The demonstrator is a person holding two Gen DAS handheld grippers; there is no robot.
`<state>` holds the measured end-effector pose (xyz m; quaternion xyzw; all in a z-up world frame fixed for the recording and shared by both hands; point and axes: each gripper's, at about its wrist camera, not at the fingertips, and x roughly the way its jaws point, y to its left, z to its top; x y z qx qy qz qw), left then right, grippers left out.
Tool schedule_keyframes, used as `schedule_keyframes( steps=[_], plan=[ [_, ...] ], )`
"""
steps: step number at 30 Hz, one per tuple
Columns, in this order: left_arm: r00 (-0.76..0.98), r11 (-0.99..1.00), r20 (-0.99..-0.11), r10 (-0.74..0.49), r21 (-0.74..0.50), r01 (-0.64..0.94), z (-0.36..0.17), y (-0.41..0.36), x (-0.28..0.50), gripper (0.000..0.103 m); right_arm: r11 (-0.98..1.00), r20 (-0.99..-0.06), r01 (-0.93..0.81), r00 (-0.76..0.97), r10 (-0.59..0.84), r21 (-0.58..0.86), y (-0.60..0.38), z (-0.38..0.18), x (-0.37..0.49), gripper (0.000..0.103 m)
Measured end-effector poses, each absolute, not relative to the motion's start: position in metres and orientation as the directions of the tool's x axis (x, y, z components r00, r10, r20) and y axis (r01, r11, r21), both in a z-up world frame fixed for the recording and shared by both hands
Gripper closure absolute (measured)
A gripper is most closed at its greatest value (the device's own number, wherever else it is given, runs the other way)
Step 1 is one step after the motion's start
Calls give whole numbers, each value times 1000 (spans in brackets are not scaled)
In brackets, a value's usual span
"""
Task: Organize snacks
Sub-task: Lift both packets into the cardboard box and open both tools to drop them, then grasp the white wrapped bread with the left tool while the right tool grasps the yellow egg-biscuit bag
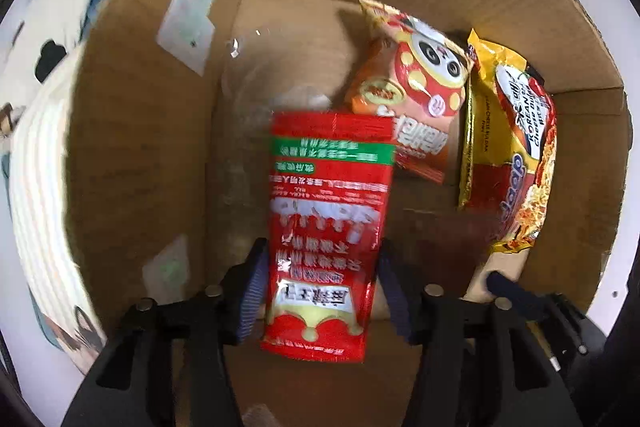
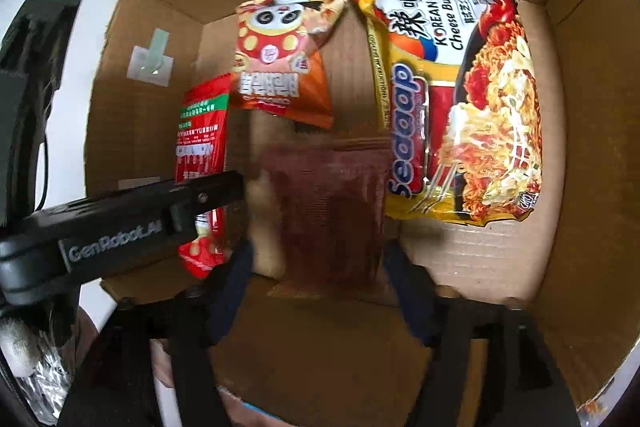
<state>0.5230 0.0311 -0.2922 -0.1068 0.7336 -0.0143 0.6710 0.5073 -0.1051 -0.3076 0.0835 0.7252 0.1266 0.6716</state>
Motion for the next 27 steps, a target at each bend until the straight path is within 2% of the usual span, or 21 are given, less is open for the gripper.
schedule_keyframes(
  steps=[4, 8, 14, 20, 27],
  plan=[
    [-58, 974, -978, -199, -190, -123, -285, 26, 520, 32, 966, -967, -54, -53, 250, 253, -110, -304, 508, 6],
    [-22, 981, -985, -169, -166, -98, -272, 16, 516, 11, 974, -976, -65, -13, 218, 218, -115, -290, 506, 4],
    [96, 983, -983, -154, -163, -86, -234, 6, 501, 11, 980, -979, -64, 70, 192, 188, -129, -258, 493, 2],
    [290, 984, -948, -133, -160, -71, -172, 16, 483, 11, 979, -965, -70, 165, 201, 192, -141, -215, 468, 1],
    [413, 988, -907, -80, -128, -90, -126, 15, 415, 11, 969, -937, -40, 249, 244, 242, -170, -175, 405, 1]
  ],
)
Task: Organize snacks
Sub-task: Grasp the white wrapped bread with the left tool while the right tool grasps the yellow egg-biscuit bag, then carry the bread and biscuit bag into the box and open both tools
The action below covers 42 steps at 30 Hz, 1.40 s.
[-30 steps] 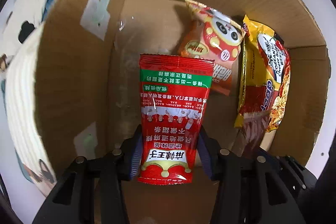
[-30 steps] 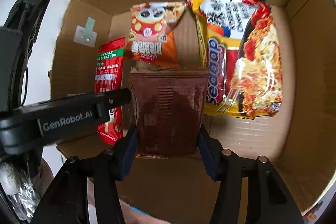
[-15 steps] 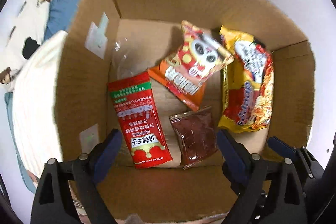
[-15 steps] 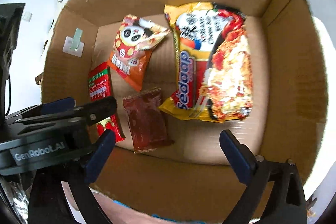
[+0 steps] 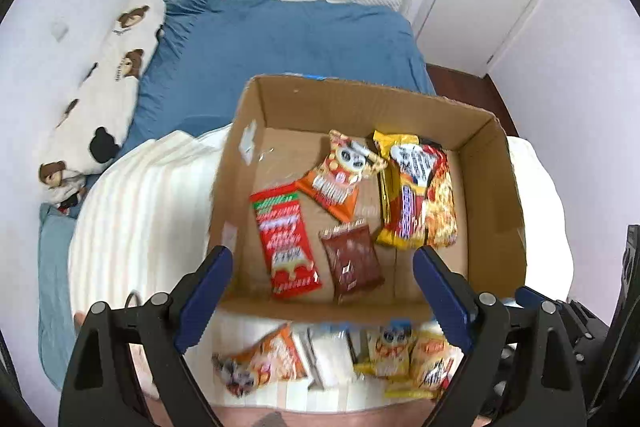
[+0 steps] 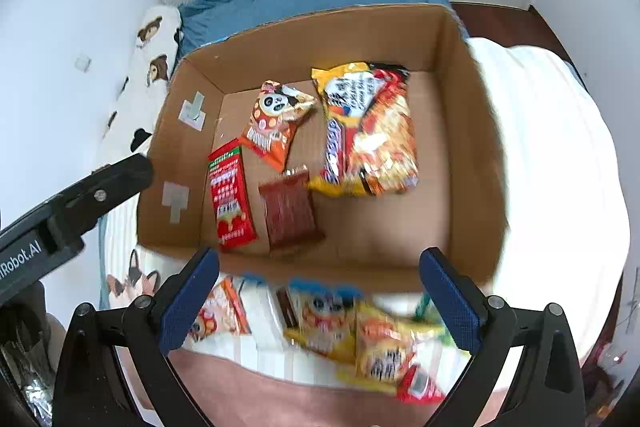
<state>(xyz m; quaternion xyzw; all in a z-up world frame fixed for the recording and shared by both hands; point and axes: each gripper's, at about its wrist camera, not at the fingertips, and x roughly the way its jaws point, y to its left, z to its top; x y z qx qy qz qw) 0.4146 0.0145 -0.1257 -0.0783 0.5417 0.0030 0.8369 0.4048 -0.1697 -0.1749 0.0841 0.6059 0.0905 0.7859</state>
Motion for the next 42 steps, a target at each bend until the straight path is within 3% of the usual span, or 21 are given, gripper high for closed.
schedule_keyframes(
  steps=[5, 16, 18, 20, 23, 24, 35, 42],
  plan=[
    [375, 985, -926, -48, -106, -136, -153, 10, 365, 11, 963, -941, 39, 227, 250, 265, -200, -199, 353, 1],
    [61, 978, -990, -131, -139, -154, -301, -24, 355, 11, 927, -951, 211, 75, 300, 309, -233, -315, 325, 1],
    [42, 981, -992, -120, -125, -148, -315, -29, 360, 32, 932, -956, 213, 58, 289, 295, -231, -329, 326, 3],
    [37, 980, -991, -126, -130, -148, -322, -31, 363, 48, 940, -964, 212, 35, 265, 266, -229, -344, 324, 12],
    [46, 980, -992, -121, -127, -155, -323, -30, 363, 51, 954, -973, 192, 50, 226, 232, -228, -344, 320, 33],
    [55, 981, -991, -119, -126, -150, -321, -30, 361, 53, 955, -972, 181, 44, 229, 234, -227, -343, 319, 45],
    [8, 995, -998, -66, -67, -69, -312, -34, 267, 56, 967, -962, -37, -122, 246, 252, -195, -350, 259, 46],
    [-31, 989, -994, -105, -100, -112, -334, -24, 252, 53, 976, -971, -58, -127, 201, 209, -189, -361, 235, 41]
  ],
)
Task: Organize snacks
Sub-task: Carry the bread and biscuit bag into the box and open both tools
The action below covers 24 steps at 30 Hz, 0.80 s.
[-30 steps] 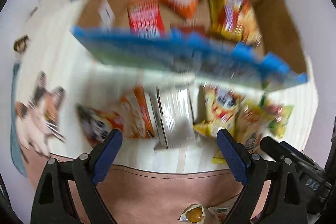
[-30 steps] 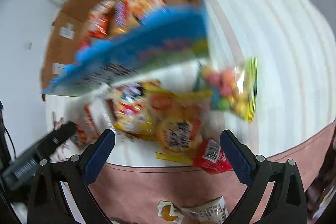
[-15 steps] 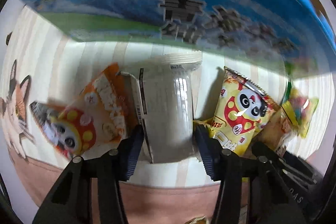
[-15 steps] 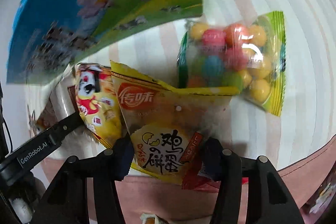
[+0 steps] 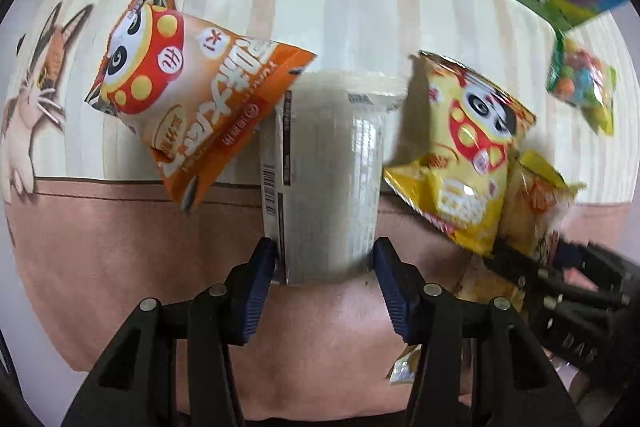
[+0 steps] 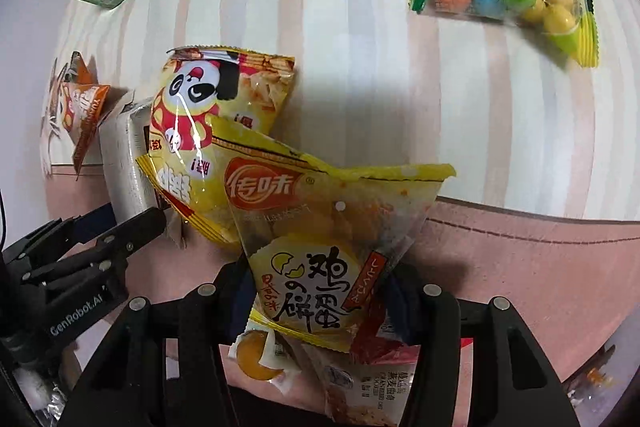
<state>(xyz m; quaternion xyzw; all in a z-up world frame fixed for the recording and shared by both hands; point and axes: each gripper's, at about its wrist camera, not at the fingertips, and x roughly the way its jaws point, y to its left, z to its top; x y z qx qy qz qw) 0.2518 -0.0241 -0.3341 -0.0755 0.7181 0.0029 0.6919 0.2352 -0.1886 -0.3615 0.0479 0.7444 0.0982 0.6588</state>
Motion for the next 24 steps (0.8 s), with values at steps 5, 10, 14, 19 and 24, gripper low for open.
schedule_keyframes(
  steps=[5, 10, 14, 19, 24],
  plan=[
    [-69, 979, -988, -139, -127, -163, -352, -12, 268, 43, 978, -972, -5, -111, 205, 207, -174, -365, 244, 26],
    [-27, 976, -989, -143, -136, -173, -343, 6, 262, 48, 987, -985, 16, -62, 161, 160, -171, -367, 228, 34],
    [-8, 983, -994, -109, -107, -151, -331, 1, 238, 49, 983, -981, 15, -58, 184, 183, -175, -366, 201, 49],
    [-15, 986, -994, -105, -102, -136, -316, 4, 199, 49, 968, -966, 32, -66, 251, 249, -183, -357, 185, 54],
    [8, 983, -991, -131, -131, -128, -285, 11, 182, 50, 942, -942, 49, -37, 334, 332, -184, -328, 177, 54]
  ],
)
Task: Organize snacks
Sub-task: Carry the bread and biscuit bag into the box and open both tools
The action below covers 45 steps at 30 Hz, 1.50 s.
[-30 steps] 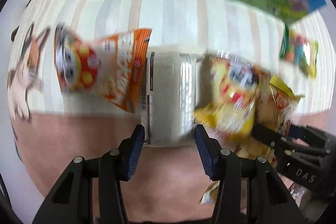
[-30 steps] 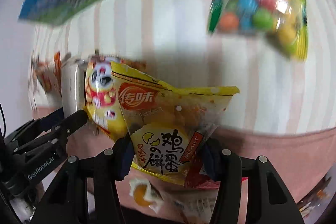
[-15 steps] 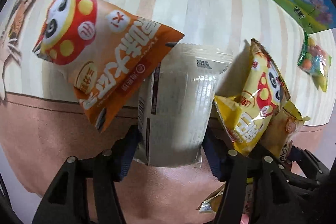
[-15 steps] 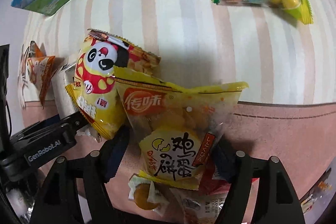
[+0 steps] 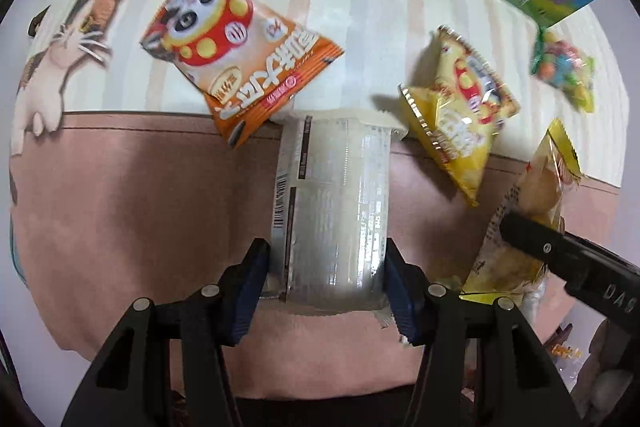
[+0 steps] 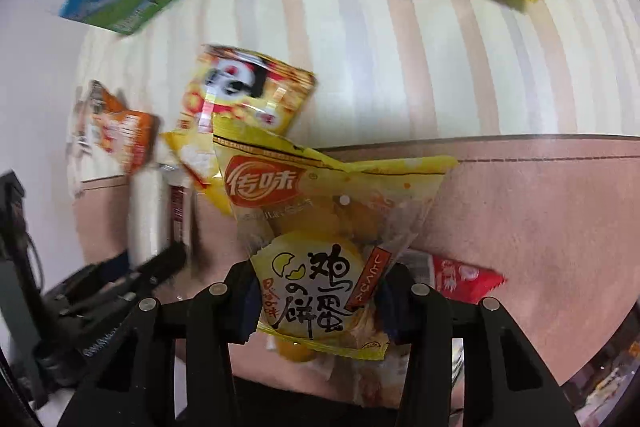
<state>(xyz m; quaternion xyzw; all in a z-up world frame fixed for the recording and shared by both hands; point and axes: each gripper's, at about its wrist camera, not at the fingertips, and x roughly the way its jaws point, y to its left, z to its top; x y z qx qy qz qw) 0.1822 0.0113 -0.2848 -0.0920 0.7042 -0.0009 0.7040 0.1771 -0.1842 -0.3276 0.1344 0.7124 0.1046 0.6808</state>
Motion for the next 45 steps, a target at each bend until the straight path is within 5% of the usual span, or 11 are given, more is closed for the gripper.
schedule_keyframes(
  steps=[13, 21, 28, 41, 44, 45],
  plan=[
    [180, 949, -941, -287, -305, -83, -157, 26, 242, 50, 876, -860, -28, 179, 478, 481, -204, -194, 250, 54],
    [252, 961, -938, -240, -266, -77, -118, 22, 367, 50, 929, -893, -43, 264, 365, 367, -205, -134, 383, 54],
    [179, 975, -970, -162, -186, -123, -147, 33, 484, 50, 967, -949, -10, 192, 250, 253, -199, -163, 478, 54],
    [22, 988, -999, -28, -31, -152, -252, 40, 598, 49, 987, -987, -15, 9, 158, 158, -185, -255, 511, 54],
    [34, 987, -999, -24, -30, -158, -258, 44, 603, 46, 987, -986, -10, -54, 159, 160, -183, -273, 509, 34],
    [44, 986, -999, -14, -21, -166, -260, 46, 603, 37, 987, -986, -13, -60, 157, 158, -182, -276, 509, 26]
  ],
)
